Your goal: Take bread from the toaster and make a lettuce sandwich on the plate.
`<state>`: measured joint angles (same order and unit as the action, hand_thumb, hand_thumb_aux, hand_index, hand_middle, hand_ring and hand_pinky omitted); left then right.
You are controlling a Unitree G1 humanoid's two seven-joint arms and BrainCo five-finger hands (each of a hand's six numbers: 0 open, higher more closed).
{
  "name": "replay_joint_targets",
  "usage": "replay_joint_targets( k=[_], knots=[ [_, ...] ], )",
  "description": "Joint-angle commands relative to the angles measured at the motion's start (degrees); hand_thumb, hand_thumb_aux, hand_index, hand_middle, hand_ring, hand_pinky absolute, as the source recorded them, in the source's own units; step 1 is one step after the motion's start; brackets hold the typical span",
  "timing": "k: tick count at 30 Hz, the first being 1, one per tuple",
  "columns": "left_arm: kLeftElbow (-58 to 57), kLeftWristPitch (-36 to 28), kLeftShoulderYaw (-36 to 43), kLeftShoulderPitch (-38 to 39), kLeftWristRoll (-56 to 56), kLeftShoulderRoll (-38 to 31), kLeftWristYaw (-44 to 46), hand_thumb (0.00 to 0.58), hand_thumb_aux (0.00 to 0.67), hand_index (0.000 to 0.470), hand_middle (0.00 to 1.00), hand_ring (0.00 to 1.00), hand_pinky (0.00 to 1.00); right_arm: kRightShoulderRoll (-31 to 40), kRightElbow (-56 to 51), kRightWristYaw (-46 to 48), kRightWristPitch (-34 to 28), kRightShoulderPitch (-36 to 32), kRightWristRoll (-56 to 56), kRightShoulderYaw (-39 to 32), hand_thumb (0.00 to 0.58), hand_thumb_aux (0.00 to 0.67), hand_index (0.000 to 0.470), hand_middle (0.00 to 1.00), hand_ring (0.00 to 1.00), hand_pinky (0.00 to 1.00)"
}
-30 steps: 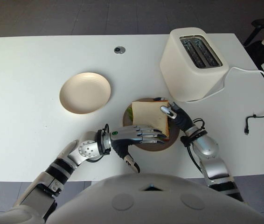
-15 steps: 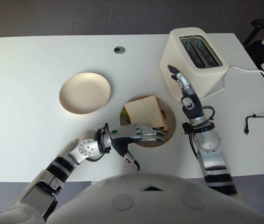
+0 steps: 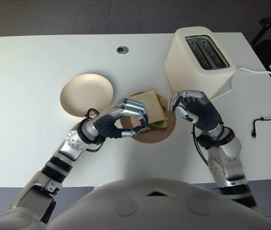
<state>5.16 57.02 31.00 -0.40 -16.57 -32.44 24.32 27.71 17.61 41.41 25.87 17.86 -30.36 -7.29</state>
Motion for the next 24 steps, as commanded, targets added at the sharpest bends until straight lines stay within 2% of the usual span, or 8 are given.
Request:
replay_joint_targets(
  k=[1, 4, 8, 14, 17, 20, 24],
  knots=[
    [1.8, -2.1, 6.4, 3.3, -4.3, -6.3, 11.7, 0.58, 0.67, 0.47, 1.0, 1.0, 1.0, 6.9, -2.2, 11.5, 0.7, 3.9, 0.2, 0.3, 0.58, 0.67, 0.47, 1.0, 1.0, 1.0],
    [-4.0, -4.0, 8.5, 4.7, 4.9, -8.1, 17.8, 0.58, 0.67, 0.47, 1.0, 1.0, 1.0, 10.9, -7.0, 17.7, 5.0, 6.7, 7.6, -1.0, 0.58, 0.67, 0.47, 1.0, 1.0, 1.0],
    [-8.5, -6.1, 9.0, 5.6, 12.1, -8.9, 22.0, 0.58, 0.67, 0.47, 1.0, 1.0, 1.0, 12.1, -14.7, 17.4, 8.6, 6.3, 18.1, -1.7, 0.58, 0.67, 0.47, 1.0, 1.0, 1.0],
    [-13.6, -7.7, 5.0, 5.7, 18.0, -5.7, 19.2, 0.58, 0.67, 0.47, 1.0, 1.0, 1.0, 11.3, -18.8, 13.2, 9.2, 4.5, 27.2, -2.5, 0.58, 0.67, 0.47, 1.0, 1.0, 1.0],
    [-18.1, -8.9, 2.4, 4.2, 23.6, -1.0, 13.9, 0.58, 0.67, 0.47, 1.0, 1.0, 1.0, 8.6, -22.1, 6.5, 9.1, 0.6, 33.8, -2.8, 0.58, 0.67, 0.47, 1.0, 1.0, 1.0],
    [-24.9, -9.9, -1.9, 0.3, 30.2, 4.8, 4.2, 0.58, 0.67, 0.47, 1.0, 1.0, 1.0, 4.5, -26.4, -3.9, 9.4, -5.3, 42.3, -2.8, 0.58, 0.67, 0.47, 1.0, 1.0, 1.0],
    [-38.8, -18.1, -4.5, -9.7, 47.0, 10.1, -18.8, 0.58, 0.67, 0.47, 1.0, 1.0, 1.0, -0.3, -36.7, -27.6, 12.4, -17.0, 59.8, -3.2, 0.58, 0.67, 0.47, 1.0, 1.0, 1.0]
  ],
)
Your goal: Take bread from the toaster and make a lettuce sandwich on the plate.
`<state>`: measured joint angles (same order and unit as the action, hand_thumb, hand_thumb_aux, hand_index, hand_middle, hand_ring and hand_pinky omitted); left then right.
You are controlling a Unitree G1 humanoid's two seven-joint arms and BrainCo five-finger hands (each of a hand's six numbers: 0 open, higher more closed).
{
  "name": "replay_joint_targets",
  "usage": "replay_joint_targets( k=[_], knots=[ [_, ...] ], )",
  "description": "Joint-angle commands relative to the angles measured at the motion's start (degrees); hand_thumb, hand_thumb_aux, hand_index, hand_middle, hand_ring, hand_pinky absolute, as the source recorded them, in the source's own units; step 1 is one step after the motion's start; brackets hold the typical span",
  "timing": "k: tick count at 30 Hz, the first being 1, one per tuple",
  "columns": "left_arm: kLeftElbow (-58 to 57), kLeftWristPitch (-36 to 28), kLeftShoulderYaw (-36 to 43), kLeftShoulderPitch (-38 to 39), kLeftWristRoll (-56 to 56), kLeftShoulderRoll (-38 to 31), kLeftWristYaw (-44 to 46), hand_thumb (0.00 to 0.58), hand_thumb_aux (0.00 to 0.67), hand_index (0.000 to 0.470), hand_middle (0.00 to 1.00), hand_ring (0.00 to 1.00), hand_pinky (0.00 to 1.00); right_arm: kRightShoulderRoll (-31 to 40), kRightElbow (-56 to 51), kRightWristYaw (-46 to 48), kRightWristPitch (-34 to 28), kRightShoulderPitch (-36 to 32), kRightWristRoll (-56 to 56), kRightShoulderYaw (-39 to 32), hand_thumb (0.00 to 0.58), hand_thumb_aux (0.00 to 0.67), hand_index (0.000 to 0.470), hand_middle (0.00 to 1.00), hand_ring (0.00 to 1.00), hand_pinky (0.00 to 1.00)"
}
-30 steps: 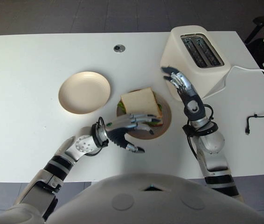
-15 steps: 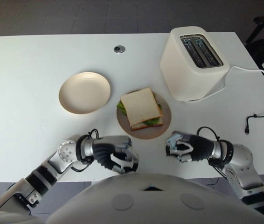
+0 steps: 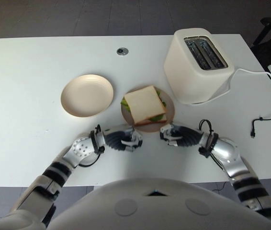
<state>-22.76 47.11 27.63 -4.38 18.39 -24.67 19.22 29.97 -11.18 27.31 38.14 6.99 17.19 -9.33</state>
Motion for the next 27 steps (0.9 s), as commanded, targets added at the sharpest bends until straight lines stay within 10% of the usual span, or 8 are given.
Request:
replay_joint_targets(
  k=[1, 5, 8, 9, 10, 11, 17, 27],
  knots=[
    [-13.5, -9.7, -1.4, -7.6, 14.2, 3.2, -18.4, 0.58, 0.67, 0.47, 1.0, 1.0, 1.0, -3.6, -9.6, -17.5, 0.9, -8.2, 14.5, -1.6, 0.58, 0.67, 0.47, 1.0, 1.0, 1.0],
    [-20.2, -10.6, -5.1, -11.7, 14.6, 6.5, -32.2, 0.04, 0.024, 0.017, 0.96, 0.96, 0.96, -6.7, -14.4, -31.5, 2.5, -14.5, 21.6, -3.6, 0.58, 0.67, 0.47, 1.0, 1.0, 1.0],
    [-20.8, -8.4, -7.8, -12.6, 12.9, 7.6, -38.4, 0.0, 0.0, 0.0, 0.74, 0.74, 0.74, -7.8, -14.0, -38.2, 3.3, -16.3, 22.5, -3.1, 0.58, 0.67, 0.47, 0.96, 0.96, 0.96],
    [-20.2, -7.1, -8.5, -12.3, 11.2, 8.2, -38.4, 0.0, 0.0, 0.0, 0.47, 0.47, 0.47, -8.0, -13.2, -39.7, 3.6, -16.4, 21.6, -2.5, 0.58, 0.667, 0.468, 0.64, 0.64, 0.64],
    [-19.9, -5.8, -9.1, -12.1, 10.0, 8.8, -38.4, 0.0, 0.0, 0.0, 0.14, 0.14, 0.14, -8.4, -12.5, -40.8, 3.9, -16.4, 20.3, -1.8, 0.438, 0.339, 0.238, 0.0, 0.0, 0.0],
    [-18.8, -4.0, -9.5, -11.7, 8.7, 9.4, -38.3, 0.0, 0.0, 0.0, 0.0, 0.0, 0.0, -8.8, -11.1, -41.2, 4.2, -16.2, 18.0, -0.8, 0.0, 0.0, 0.0, 0.0, 0.0, 0.0],
    [-3.5, 9.6, -10.7, -5.7, -10.9, 12.7, -30.6, 0.0, 0.0, 0.0, 0.0, 0.0, 0.0, -12.4, 0.7, -36.1, 6.6, -13.7, -7.1, 3.1, 0.0, 0.0, 0.0, 0.0, 0.0, 0.0],
    [12.2, 6.3, -12.6, 1.4, -19.8, 14.8, -21.7, 0.0, 0.0, 0.0, 0.0, 0.0, 0.0, -18.3, 8.3, -23.9, 3.8, -10.1, -23.6, 0.3, 0.0, 0.0, 0.0, 0.0, 0.0, 0.0]
  ],
)
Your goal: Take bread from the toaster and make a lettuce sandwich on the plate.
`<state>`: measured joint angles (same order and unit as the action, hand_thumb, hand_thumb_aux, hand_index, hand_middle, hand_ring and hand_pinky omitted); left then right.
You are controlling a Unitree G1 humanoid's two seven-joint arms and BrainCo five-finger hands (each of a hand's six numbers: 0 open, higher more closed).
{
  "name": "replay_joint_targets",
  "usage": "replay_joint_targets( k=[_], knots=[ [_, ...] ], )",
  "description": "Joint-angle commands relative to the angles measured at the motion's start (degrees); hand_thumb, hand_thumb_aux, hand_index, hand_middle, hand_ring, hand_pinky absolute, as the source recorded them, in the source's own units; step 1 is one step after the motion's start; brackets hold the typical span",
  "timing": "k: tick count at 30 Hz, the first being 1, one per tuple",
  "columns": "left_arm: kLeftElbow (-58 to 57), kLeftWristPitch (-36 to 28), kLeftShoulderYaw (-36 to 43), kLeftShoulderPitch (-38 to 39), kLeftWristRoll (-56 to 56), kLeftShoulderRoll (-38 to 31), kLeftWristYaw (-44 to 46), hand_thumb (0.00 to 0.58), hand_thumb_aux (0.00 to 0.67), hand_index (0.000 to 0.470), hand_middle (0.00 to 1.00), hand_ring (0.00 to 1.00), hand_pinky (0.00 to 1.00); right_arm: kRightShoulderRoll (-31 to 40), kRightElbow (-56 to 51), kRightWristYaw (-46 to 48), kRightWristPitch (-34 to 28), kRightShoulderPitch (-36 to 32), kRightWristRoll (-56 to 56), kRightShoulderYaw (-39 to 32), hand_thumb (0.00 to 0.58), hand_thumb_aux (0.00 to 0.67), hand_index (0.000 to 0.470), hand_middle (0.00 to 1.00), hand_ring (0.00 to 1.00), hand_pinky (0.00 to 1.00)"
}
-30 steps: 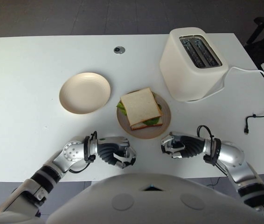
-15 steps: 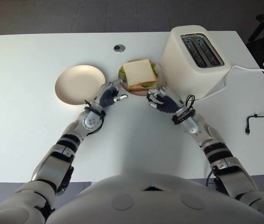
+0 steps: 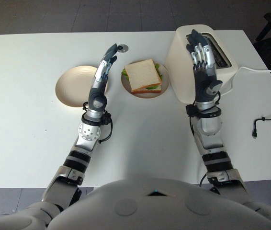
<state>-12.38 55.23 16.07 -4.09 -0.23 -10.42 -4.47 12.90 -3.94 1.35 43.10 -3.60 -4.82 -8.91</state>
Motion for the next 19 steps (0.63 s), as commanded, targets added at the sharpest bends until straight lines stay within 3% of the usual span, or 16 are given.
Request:
replay_joint_targets(
  k=[1, 19],
  knots=[
    [2.1, -2.1, -1.2, 1.3, -1.3, 0.8, 2.8, 0.0, 0.0, 0.0, 0.0, 0.0, 0.0, -1.6, 1.2, 2.8, -1.3, 0.6, -1.6, -0.2, 0.0, 0.0, 0.0, 0.0, 0.0, 0.0],
    [-2.9, -2.6, -4.7, 0.5, -1.6, 5.9, 9.5, 0.0, 0.0, 0.0, 0.0, 0.0, 0.0, -6.2, -0.7, 8.7, -1.9, 1.1, -1.4, 0.9, 0.0, 0.0, 0.0, 0.0, 0.0, 0.0]
  ],
)
